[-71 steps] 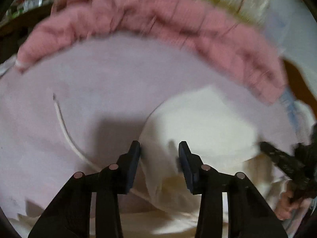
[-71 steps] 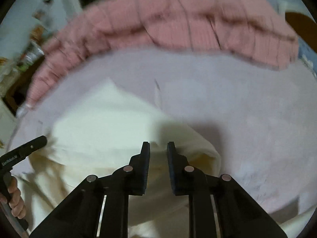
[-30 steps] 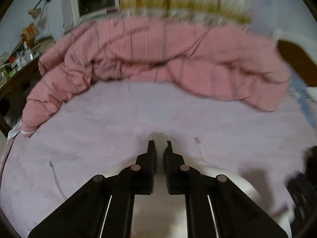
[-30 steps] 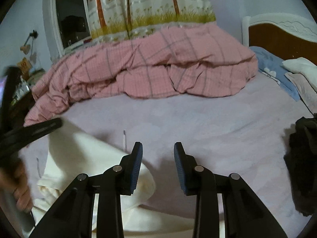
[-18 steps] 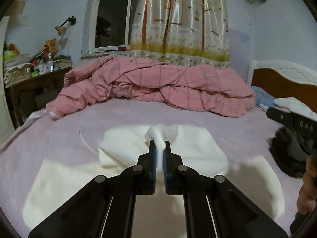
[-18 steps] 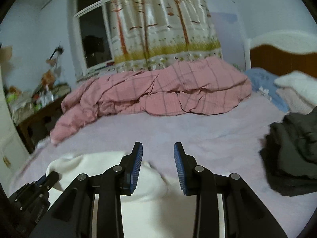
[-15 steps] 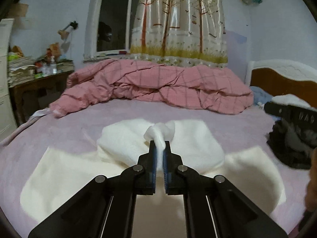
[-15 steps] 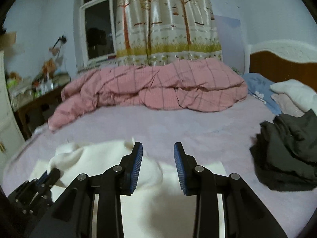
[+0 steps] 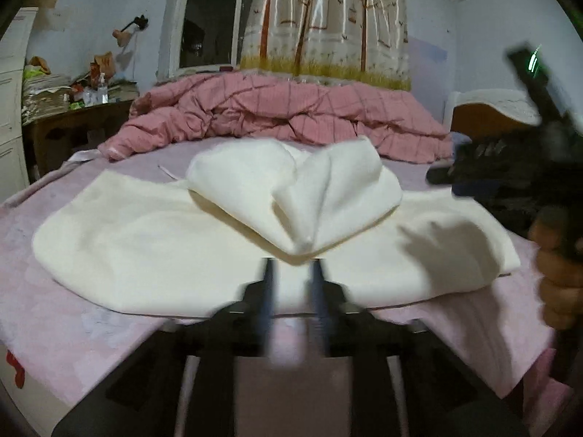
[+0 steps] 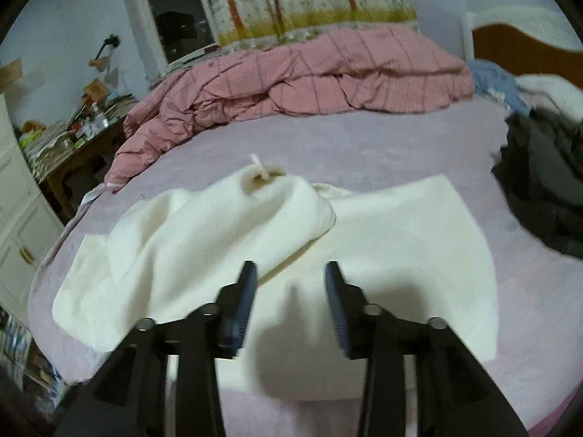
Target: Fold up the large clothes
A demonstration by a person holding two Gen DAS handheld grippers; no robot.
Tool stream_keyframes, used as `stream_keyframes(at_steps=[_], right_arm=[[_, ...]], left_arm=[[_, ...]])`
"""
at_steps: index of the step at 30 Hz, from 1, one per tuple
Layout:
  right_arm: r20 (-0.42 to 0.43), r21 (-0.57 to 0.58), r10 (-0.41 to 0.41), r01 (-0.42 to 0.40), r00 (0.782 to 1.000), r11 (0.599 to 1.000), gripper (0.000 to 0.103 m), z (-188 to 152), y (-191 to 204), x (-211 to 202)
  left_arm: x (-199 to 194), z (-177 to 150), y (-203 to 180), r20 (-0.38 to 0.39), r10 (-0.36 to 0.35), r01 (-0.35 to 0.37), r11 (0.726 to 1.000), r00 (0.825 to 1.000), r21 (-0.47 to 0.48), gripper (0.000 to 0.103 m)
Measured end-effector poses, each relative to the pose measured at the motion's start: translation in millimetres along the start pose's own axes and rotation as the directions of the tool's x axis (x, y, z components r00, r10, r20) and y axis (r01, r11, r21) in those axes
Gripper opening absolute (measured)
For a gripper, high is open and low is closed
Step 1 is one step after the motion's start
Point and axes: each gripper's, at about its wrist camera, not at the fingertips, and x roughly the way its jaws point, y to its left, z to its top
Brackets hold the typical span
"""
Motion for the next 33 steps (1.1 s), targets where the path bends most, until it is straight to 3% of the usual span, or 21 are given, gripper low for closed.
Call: stream_keyframes(at_steps=[1,4,6,8,9,11,13,15,16,17,18,19,21,23,25,28,30,33], right_arm=[[0.003,0.015,0.010,-0.010,1.000,1.000,0.043,2.3,-4.1,5.4],[-0.018,0.084,0.065,-0.063,0.998,0.994,0.044,11.9,-17.1,26.2],[-0.068,0.168,0.167,-0.154,0.984,0.974,0.045,20.9,-29.5,51.7],[-0.100,0.236,0.221,-0.192,0.970,0.952,0.045,23.9,-37.5,72.9],[-0.134,0.265,0.184,-0.143,0.974,0.954,0.045,23.9,-40.2,82.3],[-0.136,0.289,0.143,-0.099,0.980,0.952,0.045,22.6,-37.1,87.1],[-0.113,0.270,0.200,-0.164,0.973,0.949,0.045,22.9,-27.6,92.5],[-0.153,0.255,0.207,-0.164,0.966,0.953,0.044,21.7,-20.2,109.0],[-0.156,0.251,0.202,-0.159,0.967,0.955,0.026,20.9,-19.1,113.2],[-0.145,0.239,0.189,-0.151,0.971,0.959,0.004,20.3,-18.6,116.7],[-0.130,0.240,0.192,-0.157,0.973,0.958,0.004,19.6,-20.0,117.4],[-0.105,0.254,0.199,-0.167,0.974,0.953,0.003,19.4,-23.1,114.9],[-0.017,0.267,0.201,-0.189,0.979,0.945,0.003,16.5,-32.2,98.3],[0.031,0.269,0.186,-0.188,0.982,0.945,0.003,11.7,-39.3,84.1],[0.036,0.279,0.186,-0.189,0.982,0.942,0.003,1.0,-46.1,72.8],[-0.006,0.255,0.165,-0.159,0.986,0.954,0.003,-23.1,-50.9,74.2],[0.013,0.174,0.124,-0.124,0.992,0.977,0.003,-30.2,-43.7,67.5],[0.016,0.077,0.035,-0.036,0.999,0.996,0.015,-26.2,-31.3,48.1]], left_arm=[[-3.9,5.4,4.6,0.009,0.005,-0.005,1.000,1.000,-0.009,0.043],[-2.1,30.6,23.2,0.036,0.045,-0.044,0.999,0.998,-0.029,0.045],[8.9,50.3,40.3,0.036,0.080,-0.078,0.995,0.996,-0.068,0.052],[30.8,73.0,63.3,0.000,0.047,-0.047,0.989,0.999,-0.143,0.067],[46.2,81.9,73.9,-0.039,0.011,-0.018,0.983,0.999,-0.182,0.069],[83.3,93.7,95.7,-0.135,0.000,-0.037,0.962,0.991,-0.270,0.070],[123.4,96.1,112.1,-0.220,-0.008,-0.067,0.942,0.975,-0.329,0.069],[151.9,90.2,115.6,-0.277,-0.068,-0.038,0.933,0.958,-0.358,0.062],[163.3,85.9,116.5,-0.298,-0.111,-0.012,0.924,0.948,-0.383,0.046],[168.1,81.8,116.8,-0.305,-0.128,-0.006,0.915,0.944,-0.403,0.019],[169.7,78.1,118.6,-0.304,-0.110,-0.029,0.908,0.946,-0.419,0.010],[164.5,76.1,121.2,-0.273,-0.097,-0.033,0.899,0.957,-0.437,0.008],[146.4,77.9,124.7,-0.195,-0.109,0.007,0.888,0.975,-0.459,0.007],[127.5,77.8,123.2,-0.155,-0.151,0.066,0.889,0.976,-0.453,0.007],[114.5,72.0,116.8,-0.143,-0.155,0.078,0.896,0.977,-0.438,0.007],[110.5,48.2,102.6,-0.187,-0.103,0.029,0.931,0.977,-0.363,0.009],[109.8,37.2,97.2,-0.204,-0.053,-0.012,0.952,0.977,-0.307,0.014],[92.3,44.8,86.3,-0.162,0.055,-0.087,0.977,0.985,-0.195,0.026]])
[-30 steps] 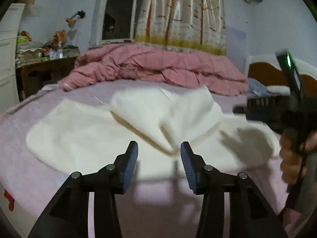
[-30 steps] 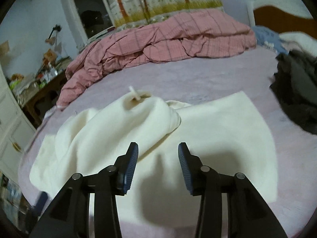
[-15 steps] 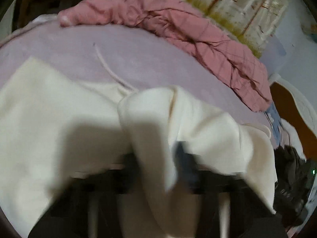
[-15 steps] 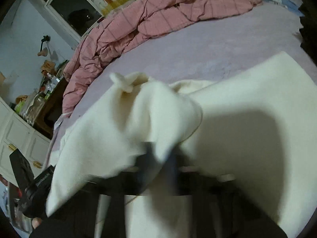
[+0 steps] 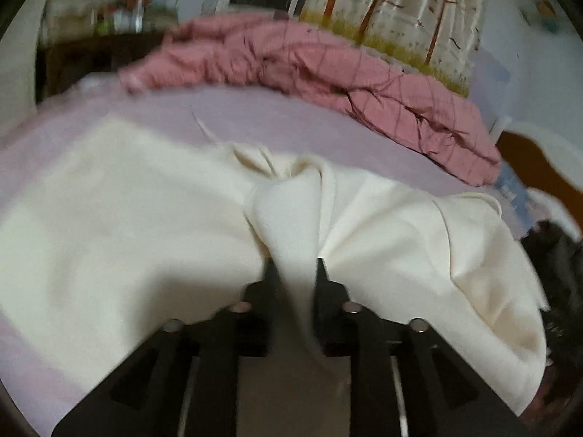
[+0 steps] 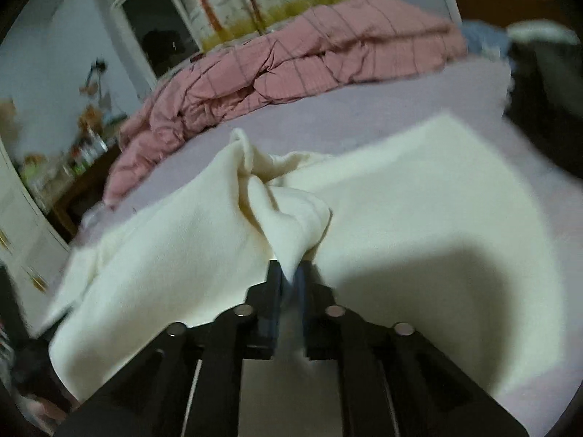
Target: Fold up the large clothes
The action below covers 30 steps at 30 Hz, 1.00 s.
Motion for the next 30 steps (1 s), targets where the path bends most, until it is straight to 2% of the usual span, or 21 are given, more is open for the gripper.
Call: stream_keyframes(at_steps=[1,3,4,5,7,9,10,12,15,17,18,20,24,26,30], right_arm=[[0.031,-0.024,-0.041,0.042,0.999,0.999,0.017,2.2,3.5,-11.4],[0.143,-0.101,-0.086,0.101,0.986,0.990,0.017,7.0,22.6,-37.9],[0.169,-0.131,-0.070,0.093,0.983,0.987,0.017,9.1,31.2,-46.5],[0.186,-0.160,-0.028,0.059,0.982,0.985,0.017,12.0,41.4,-54.6],[0.175,-0.201,0.130,-0.094,0.976,0.975,0.017,17.1,62.2,-64.9],[0.126,-0.219,0.240,-0.209,0.963,0.953,0.017,18.7,79.8,-62.4],[0.093,-0.228,0.265,-0.239,0.960,0.944,0.017,17.2,87.9,-57.9],[0.036,-0.239,0.249,-0.233,0.968,0.943,0.017,10.4,98.6,-42.7],[-0.021,-0.239,0.138,-0.139,0.990,0.961,0.017,-8.5,91.0,-14.6],[-0.068,-0.210,0.088,-0.101,0.994,0.972,0.015,-22.1,70.5,1.7],[-0.079,-0.190,0.103,-0.117,0.992,0.975,0.013,-26.8,61.5,3.9],[-0.075,-0.173,0.139,-0.151,0.987,0.973,0.011,-37.4,47.2,0.4],[-0.055,-0.209,0.117,-0.126,0.992,0.970,0.011,-44.5,42.6,-16.0],[-0.049,-0.185,0.119,-0.126,0.992,0.975,0.012,-48.3,37.9,-27.9],[-0.036,-0.070,0.126,-0.128,0.991,0.989,0.017,-57.8,11.4,-54.6]], left_arm=[[-11.6,0.1,-3.0,0.049,0.034,-0.036,0.999,0.998,0.034,0.034],[-30.2,0.4,-4.7,0.112,0.034,-0.040,0.998,0.993,0.052,0.036],[-38.0,2.4,-4.8,0.136,0.017,-0.024,0.999,0.991,0.048,0.036],[-46.2,4.8,-5.5,0.159,-0.011,0.004,0.999,0.987,0.043,0.036],[-55.2,11.9,-11.7,0.177,-0.103,0.094,0.994,0.979,0.060,0.036],[-51.3,20.6,-22.0,0.143,-0.203,0.191,0.977,0.969,0.094,0.033],[-43.9,23.6,-26.5,0.111,-0.214,0.204,0.974,0.970,0.102,0.025],[-25.8,26.4,-31.4,0.064,-0.168,0.161,0.982,0.984,0.097,0.023],[4.8,21.3,-22.4,-0.019,-0.065,0.066,0.995,0.998,0.075,0.022],[20.7,9.7,-10.5,-0.068,0.005,0.000,0.997,0.998,0.071,0.009],[25.7,4.8,-6.5,-0.079,0.024,-0.018,0.997,0.997,0.079,0.006],[22.7,-6.0,-4.9,-0.056,0.021,-0.014,0.993,0.998,0.121,0.006],[5.9,-15.0,-14.3,0.008,0.049,-0.049,0.982,0.999,0.183,0.006],[-3.7,-14.5,-16.7,0.031,0.025,-0.030,0.985,0.999,0.172,0.007],[-34.5,-7.3,-29.5,0.086,-0.072,0.058,0.987,0.994,0.152,0.007]])
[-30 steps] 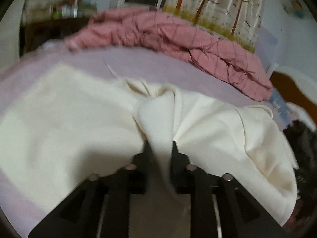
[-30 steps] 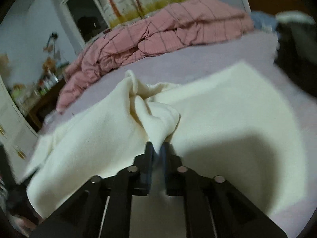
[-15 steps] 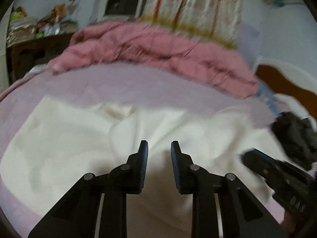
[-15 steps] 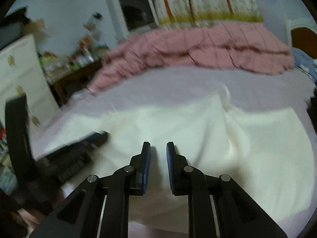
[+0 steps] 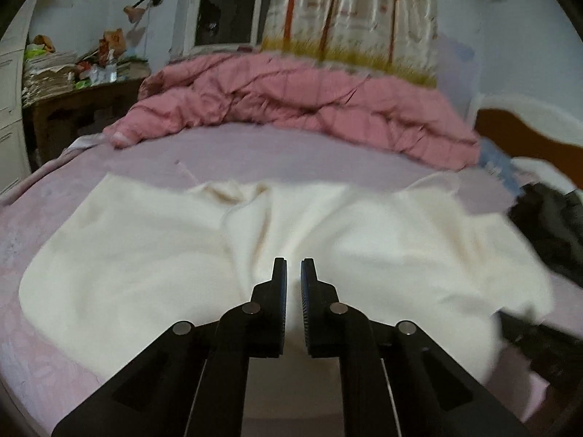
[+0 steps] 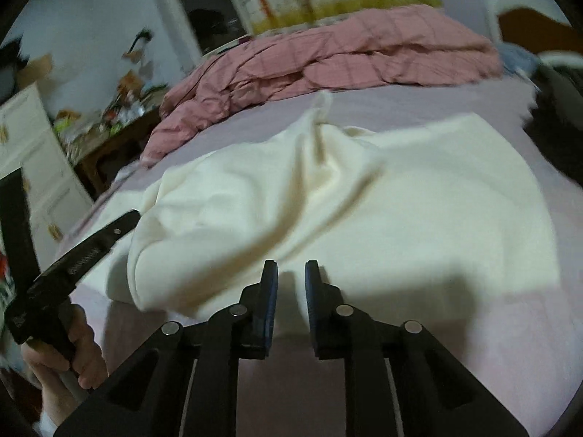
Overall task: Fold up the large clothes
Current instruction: 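Open both tools and smooth the hoodie flat, then grasp the hoodie with the right tool and lift it up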
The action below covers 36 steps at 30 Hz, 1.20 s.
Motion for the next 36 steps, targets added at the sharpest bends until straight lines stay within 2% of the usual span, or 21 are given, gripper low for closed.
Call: stream_keyframes(at_steps=[1,3,4,5,7,8,11,13,14,15,18,21,22,23,26,28,31,34,36], right_arm=[[0.002,0.029,0.001,-0.001,1.000,1.000,0.019,-1.0,-4.8,-5.3],[0.006,0.110,-0.006,0.005,1.000,0.994,0.030,-6.7,-21.8,-17.9],[0.010,0.137,-0.015,0.014,1.000,0.991,0.043,-8.9,-27.1,-21.4],[0.020,0.174,-0.032,0.028,0.999,0.984,0.051,-11.8,-36.2,-26.2],[0.036,0.231,-0.059,0.049,0.998,0.972,0.051,-16.0,-49.9,-29.2],[0.040,0.266,-0.061,0.048,0.997,0.963,0.051,-17.6,-57.9,-29.5],[0.054,0.400,-0.012,-0.011,0.998,0.916,0.051,-20.5,-85.5,-23.4],[0.088,0.458,0.008,-0.047,0.996,0.888,0.051,-20.3,-97.0,-19.7],[0.106,0.476,-0.001,-0.050,0.994,0.878,0.051,-18.4,-101.2,-18.1],[0.119,0.480,-0.027,-0.034,0.992,0.876,0.051,-15.6,-102.7,-15.9],[0.131,0.459,-0.110,0.038,0.985,0.888,0.051,-4.4,-98.9,-4.4],[0.133,0.448,-0.174,0.098,0.976,0.889,0.050,7.9,-93.8,7.2],[0.136,0.438,-0.190,0.113,0.972,0.892,0.036,10.3,-90.5,6.8],[0.143,0.421,-0.212,0.135,0.967,0.897,0.029,15.6,-86.0,6.1],[0.211,0.318,-0.236,0.162,0.949,0.934,0.023,39.6,-58.8,-8.9],[0.265,0.240,-0.227,0.164,0.937,0.957,0.022,61.7,-30.2,-21.0],[0.356,0.102,-0.171,0.143,0.919,0.984,0.021,91.7,26.7,-37.0],[0.437,-0.054,-0.082,0.118,0.896,0.992,0.021,107.7,95.0,-46.5],[0.463,-0.166,-0.013,0.101,0.886,0.981,0.021,108.9,145.3,-44.8]], left_arm=[[-7.7,3.5,-5.0,0.020,-0.023,0.023,1.000,1.000,0.004,0.007],[-23.1,12.4,-17.6,0.052,-0.089,0.088,0.996,0.995,0.024,0.007],[-29.0,16.7,-24.3,0.054,-0.123,0.121,0.992,0.991,0.034,0.007],[-33.3,19.2,-30.8,0.055,-0.158,0.156,0.987,0.986,0.044,0.007],[-33.3,19.9,-44.8,0.039,-0.202,0.199,0.978,0.979,0.062,0.007],[-29.4,18.1,-50.5,0.020,-0.198,0.196,0.978,0.980,0.070,0.007],[-2.8,1.2,-58.9,-0.079,-0.202,0.206,0.977,0.976,0.051,0.007],[17.9,-17.5,-59.7,-0.149,-0.171,0.178,0.984,0.974,0.031,0.007],[24.3,-26.7,-58.6,-0.159,-0.161,0.167,0.986,0.974,0.025,0.007],[25.5,-33.0,-58.6,-0.137,-0.149,0.154,0.987,0.979,0.033,0.006],[21.5,-39.7,-66.6,-0.108,-0.095,0.106,0.989,0.990,0.103,0.005],[21.3,-42.0,-64.0,-0.104,-0.108,0.117,0.989,0.989,0.087,0.005],[21.2,-42.1,-62.5,-0.105,-0.115,0.123,0.989,0.988,0.081,0.005],[22.2,-40.1,-61.7,-0.109,-0.120,0.128,0.989,0.987,0.076,0.005],[20.5,-36.2,-62.1,-0.129,-0.117,0.127,0.989,0.985,0.075,0.005],[13.1,-31.7,-58.1,-0.128,-0.126,0.134,0.990,0.984,0.052,0.005],[-4.2,-23.1,-44.2,-0.099,-0.124,0.125,0.992,0.987,0.003,0.005],[-37.9,-15.9,-18.5,-0.021,-0.069,0.069,0.997,0.997,-0.024,0.005],[-68.3,-11.9,10.0,0.051,-0.007,0.010,0.999,0.999,-0.053,0.005]])
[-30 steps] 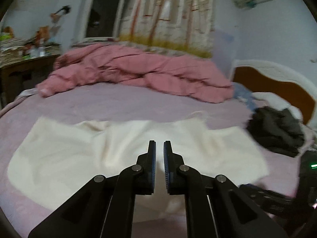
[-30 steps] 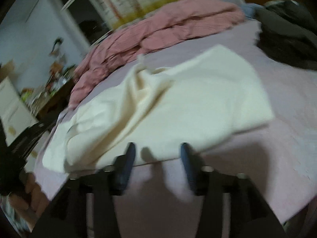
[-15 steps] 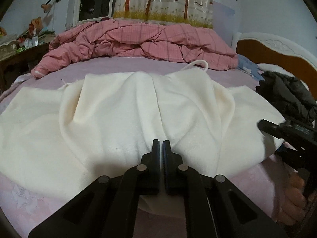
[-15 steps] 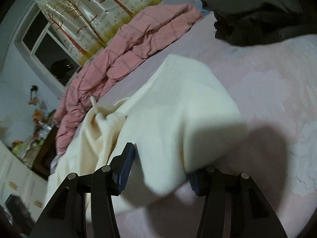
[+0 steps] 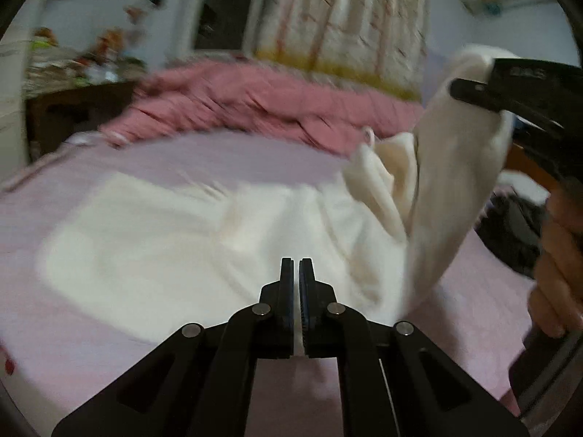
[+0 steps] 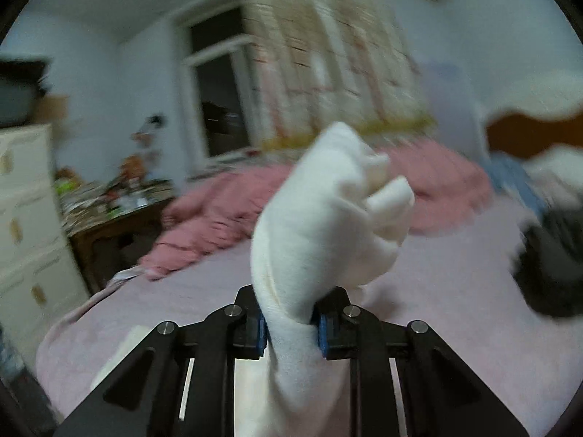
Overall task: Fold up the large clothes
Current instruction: 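Grasp the hoodie with the right tool and lift it up, then lower the hoodie onto the bed and open the right tool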
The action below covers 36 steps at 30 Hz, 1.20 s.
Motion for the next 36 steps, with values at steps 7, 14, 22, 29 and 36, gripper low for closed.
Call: stream_keyframes(at_steps=[7,14,22,29,36], right_arm=[[-0.058,-0.175,0.172,-0.179,0.983,0.968,0.019,-40.9,142.4,26.3],[-0.285,-0.133,0.105,-0.148,0.953,0.980,0.017,-134.5,202.0,90.1],[-0.259,-0.192,0.171,-0.224,0.951,0.955,0.018,-159.3,233.6,62.7],[-0.357,-0.262,0.156,-0.259,0.921,0.930,0.019,-179.3,233.3,79.3],[-0.392,-0.248,0.214,-0.326,0.895,0.912,0.022,-178.0,212.9,55.8]], left_arm=[[-73.8,22.8,120.0,0.126,0.231,-0.209,0.964,0.965,-0.163,0.005],[-106.6,26.7,178.9,0.168,0.385,-0.347,0.912,0.907,-0.220,0.005],[-96.4,18.9,197.1,0.131,0.393,-0.357,0.904,0.910,-0.236,0.005],[-96.6,18.6,202.8,0.114,0.402,-0.367,0.898,0.909,-0.242,0.005],[-91.9,22.2,195.0,0.105,0.363,-0.332,0.914,0.926,-0.233,0.006]])
